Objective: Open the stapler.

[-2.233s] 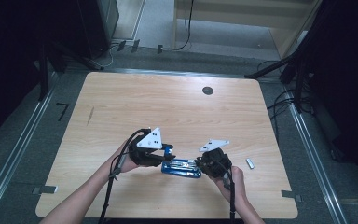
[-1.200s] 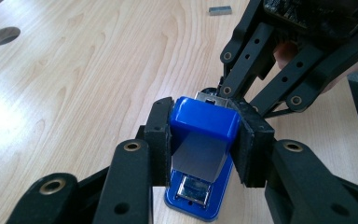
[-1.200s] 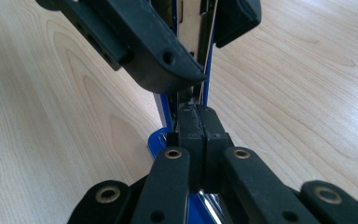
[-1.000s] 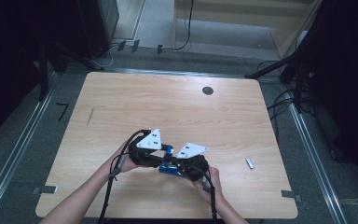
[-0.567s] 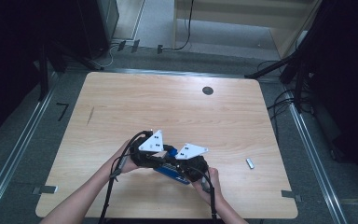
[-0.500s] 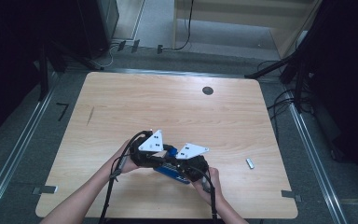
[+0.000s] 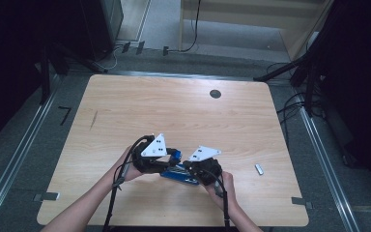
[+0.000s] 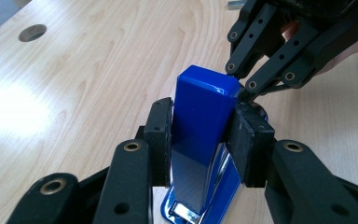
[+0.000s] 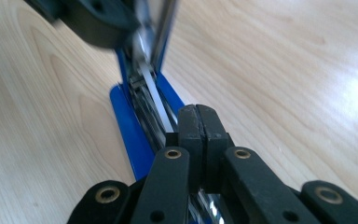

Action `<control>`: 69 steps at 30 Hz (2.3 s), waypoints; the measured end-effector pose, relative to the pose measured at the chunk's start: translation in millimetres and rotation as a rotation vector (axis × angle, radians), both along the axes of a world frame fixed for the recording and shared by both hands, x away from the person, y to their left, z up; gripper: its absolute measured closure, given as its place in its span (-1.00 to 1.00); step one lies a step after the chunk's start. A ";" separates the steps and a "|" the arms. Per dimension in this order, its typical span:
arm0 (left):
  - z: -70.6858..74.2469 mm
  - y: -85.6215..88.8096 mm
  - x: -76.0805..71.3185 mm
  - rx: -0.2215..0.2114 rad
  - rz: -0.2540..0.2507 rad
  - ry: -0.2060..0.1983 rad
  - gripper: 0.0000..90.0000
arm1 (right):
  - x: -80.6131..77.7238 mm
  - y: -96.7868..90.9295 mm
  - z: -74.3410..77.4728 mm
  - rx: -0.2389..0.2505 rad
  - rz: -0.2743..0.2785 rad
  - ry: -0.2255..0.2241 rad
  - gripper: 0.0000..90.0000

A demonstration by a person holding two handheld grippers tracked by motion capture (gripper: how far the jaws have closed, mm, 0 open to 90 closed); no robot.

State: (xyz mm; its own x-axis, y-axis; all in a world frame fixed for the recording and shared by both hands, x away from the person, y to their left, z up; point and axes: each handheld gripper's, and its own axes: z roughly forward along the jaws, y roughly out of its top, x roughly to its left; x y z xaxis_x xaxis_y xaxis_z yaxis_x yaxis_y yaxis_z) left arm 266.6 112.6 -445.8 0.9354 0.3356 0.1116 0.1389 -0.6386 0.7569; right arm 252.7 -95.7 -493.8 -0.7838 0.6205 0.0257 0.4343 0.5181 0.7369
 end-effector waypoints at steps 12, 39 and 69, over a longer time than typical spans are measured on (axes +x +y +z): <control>-0.8 -2.7 -4.6 0.003 0.047 -0.010 0.42 | 7.7 -21.0 5.6 -0.073 -0.045 0.099 0.85; -5.2 28.3 -3.9 -0.076 0.133 0.069 0.44 | 10.5 -14.1 -0.7 -0.184 -0.039 0.086 0.85; -9.5 37.2 -0.7 -0.133 0.156 0.104 0.44 | 7.4 -10.6 9.9 -0.091 -0.025 0.036 0.88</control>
State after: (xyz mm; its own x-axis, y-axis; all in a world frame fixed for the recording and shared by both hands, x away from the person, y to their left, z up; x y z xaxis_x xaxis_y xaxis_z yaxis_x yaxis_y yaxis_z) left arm 266.0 149.8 -455.3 0.8753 0.4822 -0.0372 0.3094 -0.4993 0.8093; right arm 260.1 -106.3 -483.9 -0.7675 0.6410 -0.0039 0.4732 0.5707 0.6711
